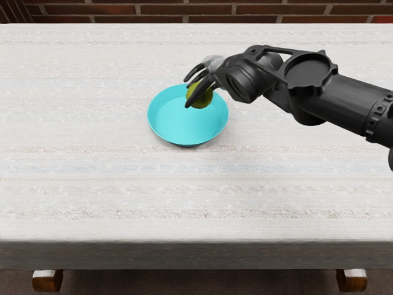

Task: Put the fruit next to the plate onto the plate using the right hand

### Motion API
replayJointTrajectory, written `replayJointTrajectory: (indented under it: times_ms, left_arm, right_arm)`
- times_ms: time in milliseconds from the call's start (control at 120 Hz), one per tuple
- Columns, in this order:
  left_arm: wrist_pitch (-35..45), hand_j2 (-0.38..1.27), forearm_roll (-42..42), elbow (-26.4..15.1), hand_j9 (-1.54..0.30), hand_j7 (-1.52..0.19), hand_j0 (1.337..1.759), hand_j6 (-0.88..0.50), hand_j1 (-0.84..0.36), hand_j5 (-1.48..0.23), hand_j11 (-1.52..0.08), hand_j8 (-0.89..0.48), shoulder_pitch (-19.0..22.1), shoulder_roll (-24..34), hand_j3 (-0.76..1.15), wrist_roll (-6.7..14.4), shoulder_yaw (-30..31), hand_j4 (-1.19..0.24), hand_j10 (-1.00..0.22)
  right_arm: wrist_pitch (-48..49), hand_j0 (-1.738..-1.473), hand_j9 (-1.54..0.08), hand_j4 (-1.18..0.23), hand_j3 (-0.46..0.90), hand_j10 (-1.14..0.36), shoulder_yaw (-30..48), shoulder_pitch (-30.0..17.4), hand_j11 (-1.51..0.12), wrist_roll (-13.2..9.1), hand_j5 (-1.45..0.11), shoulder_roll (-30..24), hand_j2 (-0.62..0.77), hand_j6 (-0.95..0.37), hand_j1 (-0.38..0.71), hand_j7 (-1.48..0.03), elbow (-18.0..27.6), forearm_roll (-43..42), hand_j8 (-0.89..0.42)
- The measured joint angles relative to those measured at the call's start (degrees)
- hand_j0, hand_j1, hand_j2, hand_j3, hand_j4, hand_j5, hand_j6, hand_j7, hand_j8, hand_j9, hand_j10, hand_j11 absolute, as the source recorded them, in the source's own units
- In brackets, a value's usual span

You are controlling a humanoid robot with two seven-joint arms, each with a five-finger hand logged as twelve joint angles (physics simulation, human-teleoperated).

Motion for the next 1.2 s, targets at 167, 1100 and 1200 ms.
replayJointTrajectory:
  times_ms: [167, 1100, 1200]
  left_arm:
    - [0.0, 0.05, 0.0, 0.0, -0.32, -0.32, 1.658, -0.24, 0.06, -0.32, -0.32, -0.24, 0.0, 0.0, 0.0, 0.0, 0.0, -0.24, -0.24]
    - [0.0, 0.05, 0.0, 0.0, -0.32, -0.32, 1.658, -0.24, 0.06, -0.32, -0.32, -0.24, 0.0, 0.0, 0.0, 0.0, 0.0, -0.24, -0.24]
    - [0.0, 0.05, 0.0, 0.0, -0.32, -0.32, 1.658, -0.24, 0.06, -0.32, -0.32, -0.24, 0.0, 0.0, 0.0, 0.0, 0.0, -0.24, -0.24]
  right_arm:
    - [0.2, -1.649, -0.98, -0.73, 0.0, -0.39, 0.1, -0.1, -1.01, 1.2, -0.99, 0.0, 0.22, -0.64, 0.15, -0.96, -0.1, -0.2, -0.38]
    - [26.8, -1.658, -0.08, -0.06, 0.0, -0.06, 19.2, -11.6, -0.08, 9.0, -0.08, -11.8, -0.01, -0.06, -0.28, -0.08, 10.1, -0.2, -0.06]
    - [31.1, -1.658, -0.08, -0.06, 0.0, -0.06, 25.7, -16.3, -0.08, 9.3, -0.08, -19.6, -0.01, -0.06, -0.28, -0.08, 17.2, -0.1, -0.06]
